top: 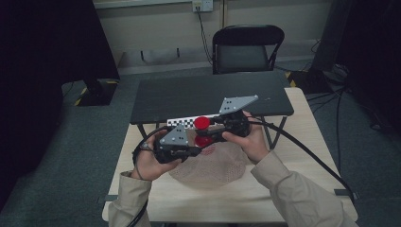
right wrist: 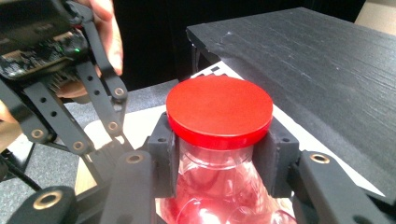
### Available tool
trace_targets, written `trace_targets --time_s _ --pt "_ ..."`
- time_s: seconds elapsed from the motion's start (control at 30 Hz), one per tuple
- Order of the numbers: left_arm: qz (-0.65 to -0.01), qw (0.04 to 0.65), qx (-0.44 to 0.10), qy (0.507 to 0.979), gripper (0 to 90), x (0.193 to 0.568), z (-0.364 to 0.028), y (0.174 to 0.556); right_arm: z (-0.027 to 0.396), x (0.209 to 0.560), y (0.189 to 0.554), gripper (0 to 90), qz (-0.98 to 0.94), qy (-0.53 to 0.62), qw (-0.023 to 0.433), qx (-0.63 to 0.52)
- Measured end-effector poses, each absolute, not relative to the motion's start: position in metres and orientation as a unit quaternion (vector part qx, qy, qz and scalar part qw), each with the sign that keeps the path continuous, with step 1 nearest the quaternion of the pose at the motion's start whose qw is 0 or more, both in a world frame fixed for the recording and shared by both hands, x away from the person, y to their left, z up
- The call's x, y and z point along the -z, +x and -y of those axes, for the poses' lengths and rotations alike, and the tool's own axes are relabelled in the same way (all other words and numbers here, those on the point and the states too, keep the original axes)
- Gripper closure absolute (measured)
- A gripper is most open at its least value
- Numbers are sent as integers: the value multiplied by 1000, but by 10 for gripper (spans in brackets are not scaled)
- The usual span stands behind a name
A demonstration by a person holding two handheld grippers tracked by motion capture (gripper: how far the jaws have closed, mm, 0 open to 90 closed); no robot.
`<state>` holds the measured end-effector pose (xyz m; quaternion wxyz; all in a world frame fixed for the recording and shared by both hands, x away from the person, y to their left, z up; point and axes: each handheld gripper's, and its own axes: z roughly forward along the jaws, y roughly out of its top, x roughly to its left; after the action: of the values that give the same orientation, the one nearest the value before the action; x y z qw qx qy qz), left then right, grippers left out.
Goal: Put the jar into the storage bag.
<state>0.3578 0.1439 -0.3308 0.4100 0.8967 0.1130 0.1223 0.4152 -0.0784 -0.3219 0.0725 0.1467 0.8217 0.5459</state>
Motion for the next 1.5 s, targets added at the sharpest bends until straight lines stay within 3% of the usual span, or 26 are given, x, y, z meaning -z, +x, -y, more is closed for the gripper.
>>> trace_targets --time_s 0.83,1.0,1.23,1.5 --pt "-114 401 -120 901 891 335 -142 359 77 343 420 550 -836 162 76 -519" --pt "-115 401 -118 901 890 336 -143 361 77 346 419 494 -838 157 74 -517" --pt "-118 401 -113 902 890 337 -144 362 81 341 417 310 -822 159 77 -541" --pt "-126 401 -108 901 890 341 -144 364 87 340 416 167 -817 171 75 -546"
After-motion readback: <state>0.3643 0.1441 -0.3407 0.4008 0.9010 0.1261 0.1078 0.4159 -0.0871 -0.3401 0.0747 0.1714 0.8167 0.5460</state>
